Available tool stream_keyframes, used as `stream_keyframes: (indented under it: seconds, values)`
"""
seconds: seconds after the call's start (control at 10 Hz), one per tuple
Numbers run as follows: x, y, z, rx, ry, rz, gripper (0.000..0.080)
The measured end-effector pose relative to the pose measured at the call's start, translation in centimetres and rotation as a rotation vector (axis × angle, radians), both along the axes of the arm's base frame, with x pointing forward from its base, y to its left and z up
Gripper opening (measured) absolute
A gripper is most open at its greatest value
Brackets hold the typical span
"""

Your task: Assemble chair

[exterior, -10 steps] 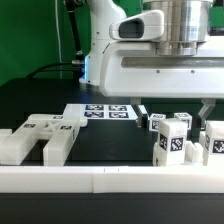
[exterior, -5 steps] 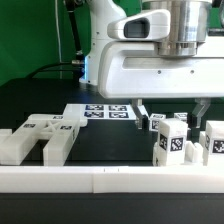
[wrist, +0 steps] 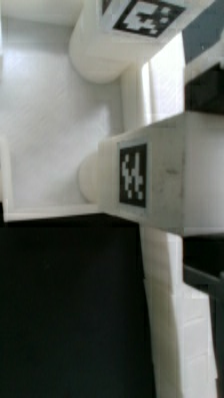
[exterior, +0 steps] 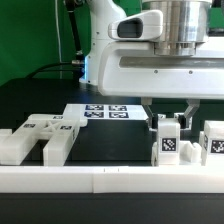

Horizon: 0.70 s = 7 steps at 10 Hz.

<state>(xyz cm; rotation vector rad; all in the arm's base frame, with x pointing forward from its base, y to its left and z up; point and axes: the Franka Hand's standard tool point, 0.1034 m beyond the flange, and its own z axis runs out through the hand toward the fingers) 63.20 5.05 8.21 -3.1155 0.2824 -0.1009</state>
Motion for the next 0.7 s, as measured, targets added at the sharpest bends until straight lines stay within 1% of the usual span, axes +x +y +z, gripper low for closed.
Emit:
stream_keyframes:
  seconds: [0.2, 0.7]
  values:
    - [-0.05, -0.25, -0.05, 0.022, 0.003, -0.203, 0.0289]
    - [-0.12, 0.57, -0.12, 0.069, 0.015, -0.786, 0.0291]
